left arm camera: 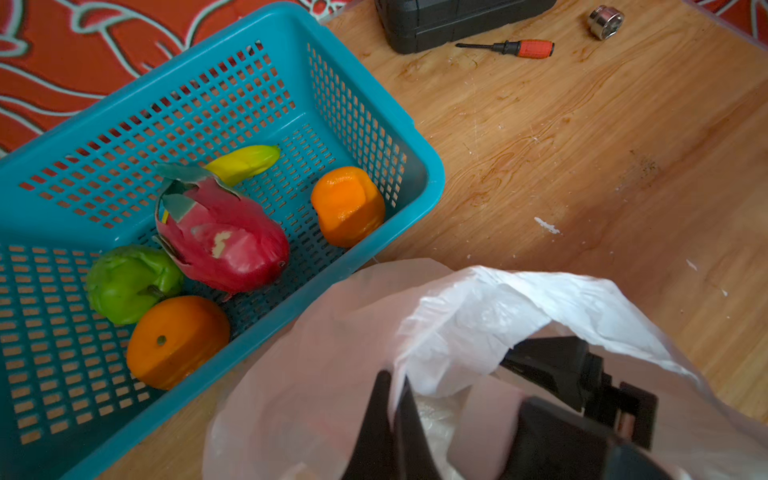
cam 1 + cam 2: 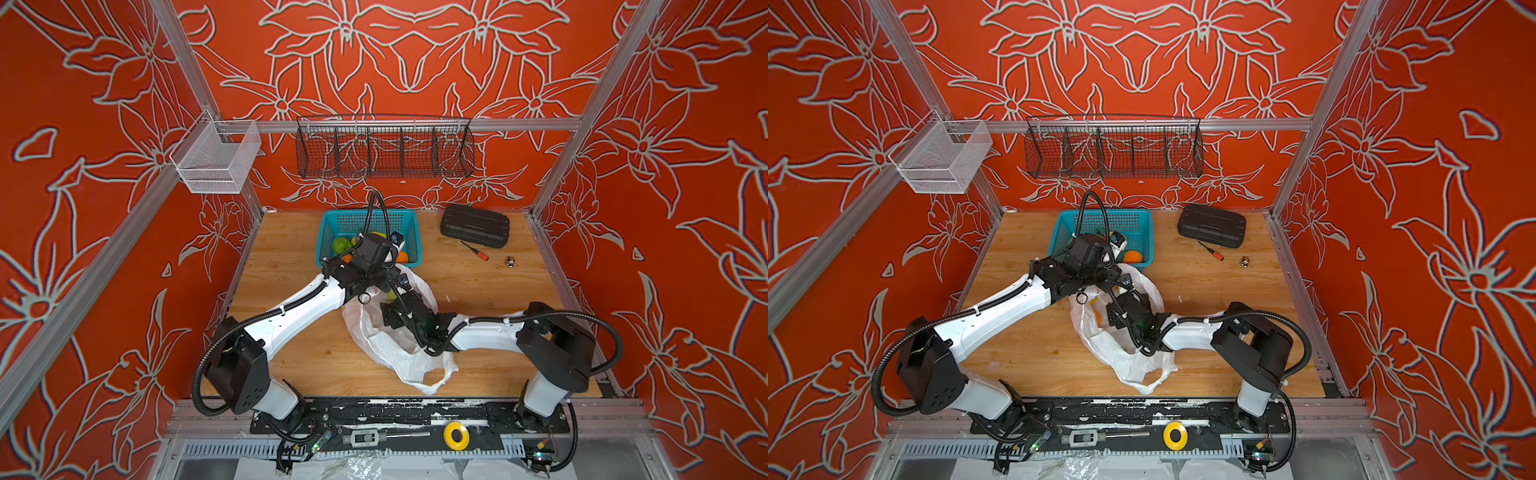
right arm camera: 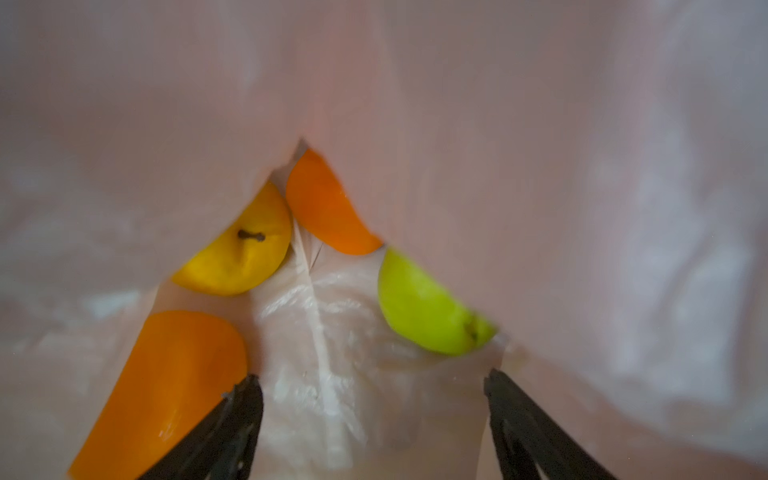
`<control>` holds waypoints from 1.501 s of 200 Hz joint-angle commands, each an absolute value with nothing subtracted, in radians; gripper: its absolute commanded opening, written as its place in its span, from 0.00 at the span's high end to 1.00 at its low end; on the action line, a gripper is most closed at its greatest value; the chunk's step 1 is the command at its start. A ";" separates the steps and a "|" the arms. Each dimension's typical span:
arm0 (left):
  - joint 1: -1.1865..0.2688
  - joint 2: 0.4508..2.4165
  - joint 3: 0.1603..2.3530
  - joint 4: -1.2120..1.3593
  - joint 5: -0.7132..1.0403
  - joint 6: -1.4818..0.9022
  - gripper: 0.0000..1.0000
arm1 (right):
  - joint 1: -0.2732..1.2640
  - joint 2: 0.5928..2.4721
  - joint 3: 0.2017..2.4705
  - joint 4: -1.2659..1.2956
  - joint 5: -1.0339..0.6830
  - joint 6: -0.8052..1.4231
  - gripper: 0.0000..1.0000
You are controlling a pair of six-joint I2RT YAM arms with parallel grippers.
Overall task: Untie the knot of the plastic bag and take out the fruit
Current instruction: 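Hold bag rim with left gripper while right gripper reaches into bag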
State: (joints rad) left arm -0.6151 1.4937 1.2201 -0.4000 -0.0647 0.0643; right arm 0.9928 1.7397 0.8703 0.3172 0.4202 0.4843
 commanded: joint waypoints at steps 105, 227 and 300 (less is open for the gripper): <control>-0.626 1.379 1.073 -0.359 -0.022 0.006 1.00 | 0.914 1.942 0.944 0.460 0.475 0.496 0.45; -0.624 1.361 1.056 -0.351 -0.021 -0.002 0.98 | 0.902 1.760 0.781 0.575 0.298 0.507 0.61; -0.625 1.377 1.063 -0.339 -0.038 -0.015 0.97 | 0.833 1.800 0.852 0.507 0.217 0.696 0.32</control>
State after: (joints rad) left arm -0.6220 1.3808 1.0630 -0.3531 -0.0284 -0.0013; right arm 0.8589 1.7576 0.7971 0.5102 0.2607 0.6014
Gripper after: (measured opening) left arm 0.047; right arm 0.667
